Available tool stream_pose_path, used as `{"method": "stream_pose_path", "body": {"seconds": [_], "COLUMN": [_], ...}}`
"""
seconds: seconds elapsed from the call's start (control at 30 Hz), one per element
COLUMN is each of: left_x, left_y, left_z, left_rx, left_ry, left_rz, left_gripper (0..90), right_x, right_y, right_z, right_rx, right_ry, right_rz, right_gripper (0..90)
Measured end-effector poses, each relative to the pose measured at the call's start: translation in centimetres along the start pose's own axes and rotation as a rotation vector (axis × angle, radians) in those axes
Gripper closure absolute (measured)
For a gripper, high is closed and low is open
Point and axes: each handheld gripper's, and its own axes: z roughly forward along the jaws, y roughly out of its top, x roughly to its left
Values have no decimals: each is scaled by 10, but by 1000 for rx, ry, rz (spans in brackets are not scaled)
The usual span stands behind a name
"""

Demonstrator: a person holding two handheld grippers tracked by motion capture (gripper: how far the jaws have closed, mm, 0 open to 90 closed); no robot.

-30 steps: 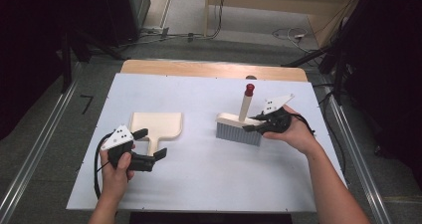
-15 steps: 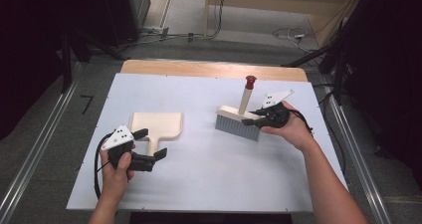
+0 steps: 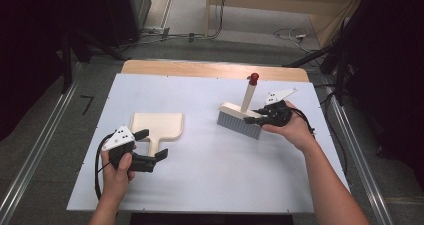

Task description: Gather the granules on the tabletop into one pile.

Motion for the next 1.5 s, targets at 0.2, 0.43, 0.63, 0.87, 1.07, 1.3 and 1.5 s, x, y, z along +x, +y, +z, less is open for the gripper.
{"method": "stream_pose_path", "body": {"seconds": [0.2,0.43,0.63,0.87,1.07,1.3,1.5], "left_x": [1,0,0,-1,-1,-1,-1], "left_y": [0,0,0,0,0,1,1], "left_z": [-1,0,0,1,1,-1,-1], "left_rx": [-6,-5,-4,1,0,-4,-5], "left_ry": [-1,-4,-4,-5,-6,-4,-5], "left_rz": [-2,-4,-4,0,0,2,3], "left_gripper": [10,10,10,10,10,10,10], "right_x": [8,-3,-10,11,32,46,47], "right_y": [6,7,-8,-29,-19,-5,-5], "right_z": [-12,-55,-60,-23,-8,-9,-12], "right_rx": [-21,-219,-102,-78,-75,-103,-65], "right_ry": [30,-96,-538,-675,-630,-591,-697], "right_rz": [44,159,216,263,262,242,348], "right_gripper": [656,655,655,655,655,655,655]}}
